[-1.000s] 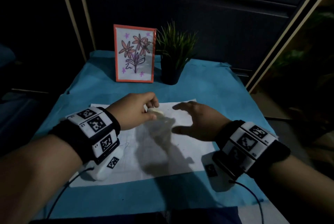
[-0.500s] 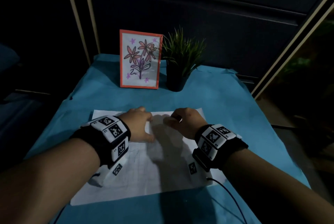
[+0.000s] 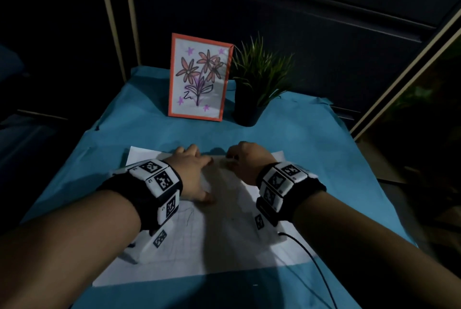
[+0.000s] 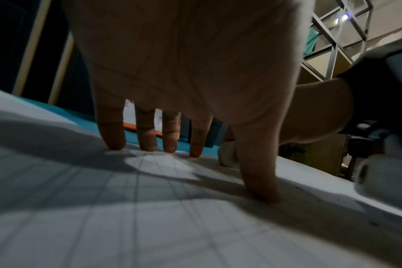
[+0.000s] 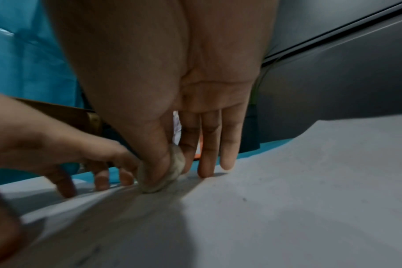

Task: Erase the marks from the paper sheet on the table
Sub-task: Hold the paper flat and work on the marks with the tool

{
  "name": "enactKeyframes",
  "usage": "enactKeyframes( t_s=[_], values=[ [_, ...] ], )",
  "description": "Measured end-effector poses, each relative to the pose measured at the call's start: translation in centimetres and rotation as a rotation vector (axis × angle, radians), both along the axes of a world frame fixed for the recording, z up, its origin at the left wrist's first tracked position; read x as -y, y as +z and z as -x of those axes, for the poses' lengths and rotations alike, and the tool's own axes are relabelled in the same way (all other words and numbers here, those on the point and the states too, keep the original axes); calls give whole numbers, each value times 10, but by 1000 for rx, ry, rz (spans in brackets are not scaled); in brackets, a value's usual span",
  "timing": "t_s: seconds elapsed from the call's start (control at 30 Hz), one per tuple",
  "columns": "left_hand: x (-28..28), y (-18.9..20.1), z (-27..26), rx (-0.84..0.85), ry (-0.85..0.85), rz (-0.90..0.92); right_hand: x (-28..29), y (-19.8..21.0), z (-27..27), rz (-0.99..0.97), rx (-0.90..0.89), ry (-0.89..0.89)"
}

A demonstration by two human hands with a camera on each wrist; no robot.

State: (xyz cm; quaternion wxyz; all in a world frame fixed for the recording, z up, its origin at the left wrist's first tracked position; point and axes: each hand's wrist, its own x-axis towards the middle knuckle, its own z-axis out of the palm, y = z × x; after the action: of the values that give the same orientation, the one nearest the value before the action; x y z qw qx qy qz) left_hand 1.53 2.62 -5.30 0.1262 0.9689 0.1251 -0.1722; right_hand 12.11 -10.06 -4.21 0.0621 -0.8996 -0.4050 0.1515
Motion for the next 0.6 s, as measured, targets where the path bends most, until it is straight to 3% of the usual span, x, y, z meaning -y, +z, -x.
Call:
enactKeyframes(
  t_s=[0.6],
  values=[
    [1, 0, 6, -49, -41, -15, 3, 3, 16, 57, 23, 45]
  ],
)
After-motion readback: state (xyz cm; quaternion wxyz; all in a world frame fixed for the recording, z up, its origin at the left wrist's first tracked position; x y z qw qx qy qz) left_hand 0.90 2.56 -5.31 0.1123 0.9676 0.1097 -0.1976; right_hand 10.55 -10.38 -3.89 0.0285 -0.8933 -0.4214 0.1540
